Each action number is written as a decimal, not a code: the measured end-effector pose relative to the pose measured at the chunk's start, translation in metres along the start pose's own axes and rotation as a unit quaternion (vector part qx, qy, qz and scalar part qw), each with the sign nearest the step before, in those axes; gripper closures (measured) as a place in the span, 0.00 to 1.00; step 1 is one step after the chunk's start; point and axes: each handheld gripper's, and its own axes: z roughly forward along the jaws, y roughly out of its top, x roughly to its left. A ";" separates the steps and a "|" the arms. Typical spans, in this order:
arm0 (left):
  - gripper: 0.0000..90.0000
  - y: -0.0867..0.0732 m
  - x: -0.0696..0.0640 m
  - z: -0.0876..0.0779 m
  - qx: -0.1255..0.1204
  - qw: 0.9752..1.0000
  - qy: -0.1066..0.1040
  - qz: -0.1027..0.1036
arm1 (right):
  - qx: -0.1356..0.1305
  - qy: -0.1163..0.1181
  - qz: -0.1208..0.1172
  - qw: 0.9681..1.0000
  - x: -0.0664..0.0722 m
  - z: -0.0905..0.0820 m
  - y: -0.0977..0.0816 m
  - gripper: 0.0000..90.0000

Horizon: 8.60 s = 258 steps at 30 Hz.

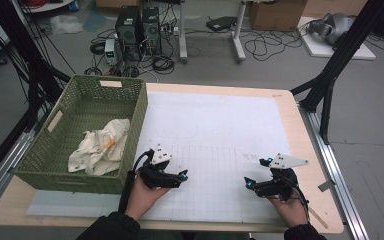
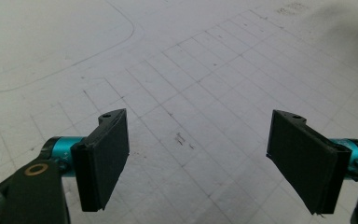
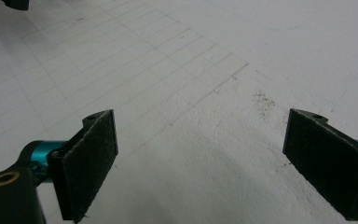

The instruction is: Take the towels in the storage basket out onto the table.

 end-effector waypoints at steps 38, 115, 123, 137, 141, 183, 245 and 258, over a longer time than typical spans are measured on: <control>0.36 0.113 0.056 -0.067 -0.039 0.989 -0.088 -0.109 | -0.009 0.015 0.000 1.000 0.002 0.000 0.002 0.10; 0.35 0.027 0.185 -0.051 0.334 0.933 0.121 -0.055 | -0.008 0.012 -0.002 1.000 0.000 0.001 0.004 0.10; 0.29 0.023 0.184 -0.047 0.344 0.930 0.119 -0.046 | -0.008 0.013 -0.004 1.000 0.000 0.002 0.004 0.10; 0.57 0.020 0.184 -0.046 0.345 0.927 0.147 -0.024 | -0.004 0.013 -0.005 1.000 0.001 0.002 0.003 0.10; 0.61 0.020 0.185 -0.047 0.345 0.926 0.151 -0.023 | -0.003 0.013 -0.006 1.000 0.001 0.002 0.003 0.10; 0.85 0.049 0.220 -0.119 0.069 0.960 0.098 -0.253 | -0.011 0.008 0.000 1.000 -0.002 -0.003 0.002 0.10; 0.81 0.111 0.029 0.073 0.005 0.972 -0.098 -0.214 | -0.027 0.023 0.004 0.999 -0.004 0.002 0.011 0.18; 0.63 0.090 0.025 0.118 0.022 0.973 -0.075 -0.217 | -0.017 0.084 -0.034 0.996 0.003 0.050 0.042 0.55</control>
